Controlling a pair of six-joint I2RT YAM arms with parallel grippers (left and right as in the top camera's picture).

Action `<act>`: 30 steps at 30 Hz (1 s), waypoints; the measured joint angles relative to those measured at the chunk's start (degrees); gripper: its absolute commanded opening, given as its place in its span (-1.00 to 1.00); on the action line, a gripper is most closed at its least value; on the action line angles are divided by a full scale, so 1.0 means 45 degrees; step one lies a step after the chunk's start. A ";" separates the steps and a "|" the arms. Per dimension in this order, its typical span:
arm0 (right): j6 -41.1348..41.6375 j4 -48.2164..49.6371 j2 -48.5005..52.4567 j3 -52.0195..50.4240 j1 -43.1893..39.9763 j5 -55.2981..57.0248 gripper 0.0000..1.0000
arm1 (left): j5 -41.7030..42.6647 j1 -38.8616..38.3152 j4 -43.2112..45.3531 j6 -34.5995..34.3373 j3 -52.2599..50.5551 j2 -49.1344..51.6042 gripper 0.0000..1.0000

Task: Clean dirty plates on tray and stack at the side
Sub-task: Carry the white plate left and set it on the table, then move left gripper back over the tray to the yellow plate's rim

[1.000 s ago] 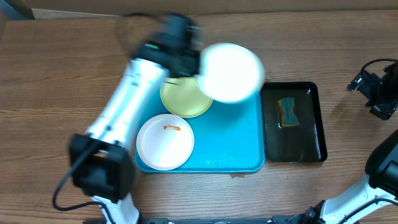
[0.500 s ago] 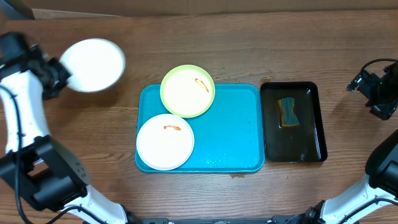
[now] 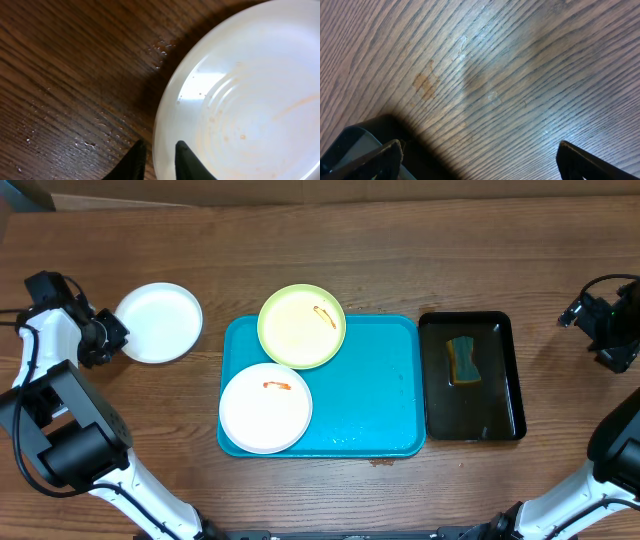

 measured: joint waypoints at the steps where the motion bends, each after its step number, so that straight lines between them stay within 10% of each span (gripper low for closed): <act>1: 0.0005 0.0000 0.0000 0.0000 0.0000 0.0000 1.00 | 0.0053 -0.0049 -0.0267 -0.0024 0.0083 0.0000 0.03; 15: 0.0000 -0.0005 0.0000 0.0000 0.0000 -0.0005 1.00 | 0.2900 -0.2127 -0.6154 -0.0024 0.3356 -0.1948 -0.27; 30: 0.0000 -0.0005 0.0000 0.0000 0.0000 -0.0005 1.00 | 0.0670 -0.8068 -0.5678 -0.0656 0.3225 -0.0685 -0.17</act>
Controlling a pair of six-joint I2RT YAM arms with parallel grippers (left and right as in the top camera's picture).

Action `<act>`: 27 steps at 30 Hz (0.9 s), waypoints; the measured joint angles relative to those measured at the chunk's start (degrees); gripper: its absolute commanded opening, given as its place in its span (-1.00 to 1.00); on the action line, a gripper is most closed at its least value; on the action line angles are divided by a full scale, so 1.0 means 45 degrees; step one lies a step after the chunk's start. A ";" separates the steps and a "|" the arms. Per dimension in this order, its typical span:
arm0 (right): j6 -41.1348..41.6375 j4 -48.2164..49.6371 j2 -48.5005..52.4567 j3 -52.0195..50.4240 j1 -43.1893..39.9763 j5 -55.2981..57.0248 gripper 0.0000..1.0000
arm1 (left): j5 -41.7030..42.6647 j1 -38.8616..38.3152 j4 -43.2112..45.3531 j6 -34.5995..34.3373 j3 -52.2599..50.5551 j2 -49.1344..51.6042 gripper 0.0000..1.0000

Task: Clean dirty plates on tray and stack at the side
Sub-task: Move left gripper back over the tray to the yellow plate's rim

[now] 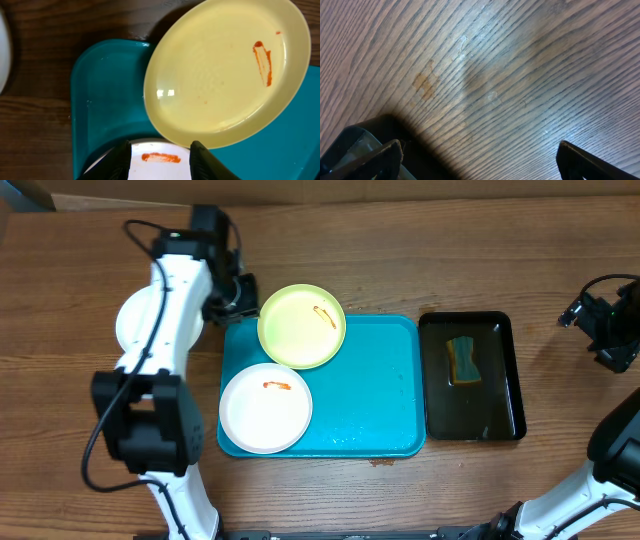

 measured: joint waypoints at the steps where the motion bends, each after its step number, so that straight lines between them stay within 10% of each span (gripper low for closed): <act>1: -0.0005 0.0005 0.0000 0.0000 0.0000 0.0000 1.00 | -0.0092 -0.0136 0.0121 -0.0019 0.0000 0.0170 -0.16; 27: 0.0000 0.0000 0.0000 0.0000 0.0000 0.0000 1.00 | -0.0636 -0.0568 0.1039 -0.0238 -0.0063 0.2336 -0.46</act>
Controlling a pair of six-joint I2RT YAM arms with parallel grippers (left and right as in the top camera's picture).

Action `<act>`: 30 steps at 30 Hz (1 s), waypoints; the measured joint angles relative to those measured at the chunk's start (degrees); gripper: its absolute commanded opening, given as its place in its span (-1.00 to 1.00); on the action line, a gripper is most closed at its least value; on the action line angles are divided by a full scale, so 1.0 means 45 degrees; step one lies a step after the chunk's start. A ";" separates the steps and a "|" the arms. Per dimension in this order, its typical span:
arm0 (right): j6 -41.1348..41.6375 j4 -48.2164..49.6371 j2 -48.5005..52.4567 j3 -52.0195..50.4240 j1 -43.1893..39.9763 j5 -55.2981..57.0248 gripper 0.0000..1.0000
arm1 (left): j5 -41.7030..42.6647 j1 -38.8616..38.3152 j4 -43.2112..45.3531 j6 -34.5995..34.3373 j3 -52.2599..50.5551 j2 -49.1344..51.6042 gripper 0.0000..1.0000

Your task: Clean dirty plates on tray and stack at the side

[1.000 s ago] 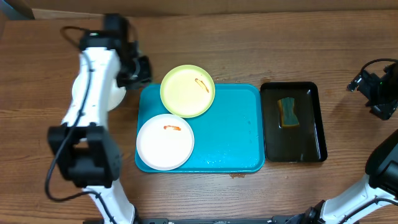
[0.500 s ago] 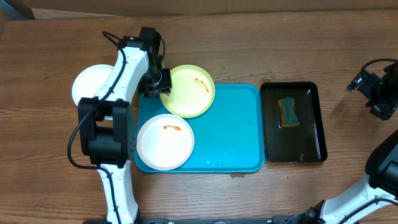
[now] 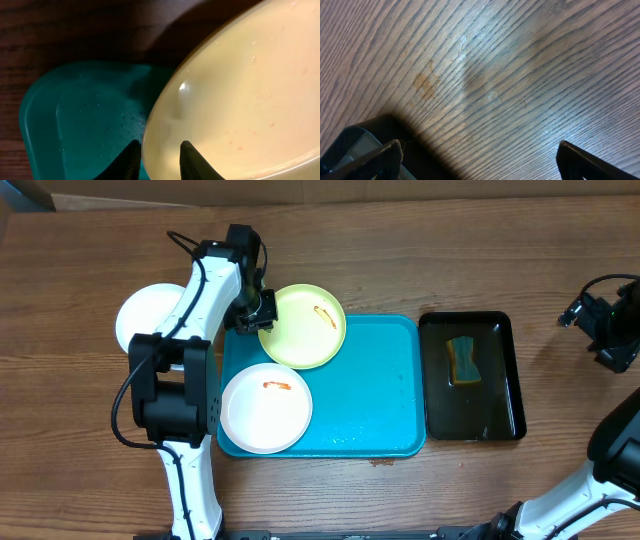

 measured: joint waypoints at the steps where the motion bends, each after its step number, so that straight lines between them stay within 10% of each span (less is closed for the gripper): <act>1: 0.0005 0.0005 0.0000 0.0000 0.0000 0.0005 1.00 | -0.0010 -0.0019 0.0019 0.0000 -0.0024 0.0000 -0.48; 8: 0.0005 0.0005 0.0000 0.0000 0.0000 0.0005 1.00 | -0.0053 -0.0019 0.0141 -0.0155 -0.0597 0.0000 -0.88; 30: 0.0000 0.0005 0.0000 0.0000 0.0000 0.0000 1.00 | 0.1195 -0.3740 -0.0398 -0.0146 -0.0607 0.0000 -0.92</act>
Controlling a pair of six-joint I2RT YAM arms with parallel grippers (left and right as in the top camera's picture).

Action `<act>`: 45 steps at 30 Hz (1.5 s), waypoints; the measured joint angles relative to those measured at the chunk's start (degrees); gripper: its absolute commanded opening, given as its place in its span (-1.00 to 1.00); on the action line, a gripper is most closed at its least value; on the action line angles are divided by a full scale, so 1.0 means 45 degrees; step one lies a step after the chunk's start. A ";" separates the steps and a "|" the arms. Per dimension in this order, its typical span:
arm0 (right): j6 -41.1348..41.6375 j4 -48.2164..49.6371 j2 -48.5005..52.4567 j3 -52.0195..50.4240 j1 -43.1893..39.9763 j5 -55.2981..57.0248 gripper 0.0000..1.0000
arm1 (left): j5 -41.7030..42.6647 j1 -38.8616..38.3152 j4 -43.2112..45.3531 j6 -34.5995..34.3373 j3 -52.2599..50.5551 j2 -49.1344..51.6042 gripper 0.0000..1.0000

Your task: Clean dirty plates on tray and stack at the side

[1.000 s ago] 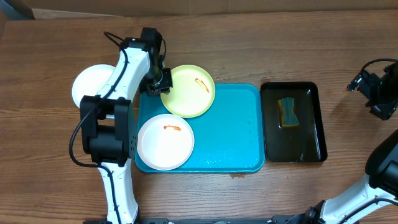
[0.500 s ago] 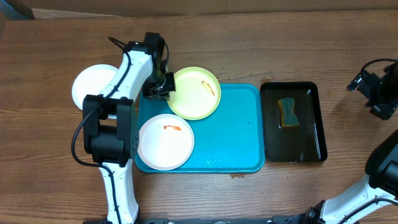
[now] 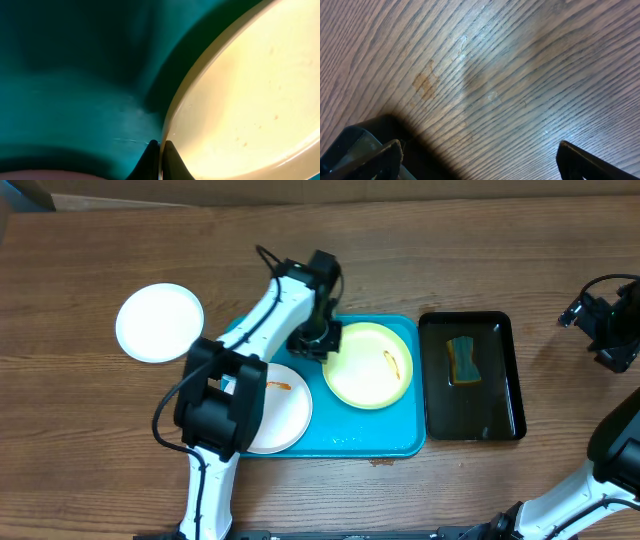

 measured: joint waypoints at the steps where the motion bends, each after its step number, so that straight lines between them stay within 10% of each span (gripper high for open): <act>1: 0.0005 0.0000 0.0000 0.0000 0.0000 0.0000 1.00 | 0.0000 -0.0151 -0.0092 0.0000 0.0000 0.0000 -0.92; 5: -0.0005 -0.0005 0.0005 0.0000 0.0005 0.0000 1.00 | -0.0204 -0.0534 -0.0398 -0.0019 0.0000 0.0000 -0.51; 16: 0.0005 0.0000 0.0000 0.0000 0.0000 -0.0005 1.00 | -0.0491 -0.0529 0.0024 -0.0087 -0.0034 0.0000 -0.76; 45: -0.2453 -0.2399 -0.0155 0.0000 0.2618 -0.4187 1.00 | -0.0534 -0.0865 0.0583 -0.0087 -0.0321 0.0000 -0.54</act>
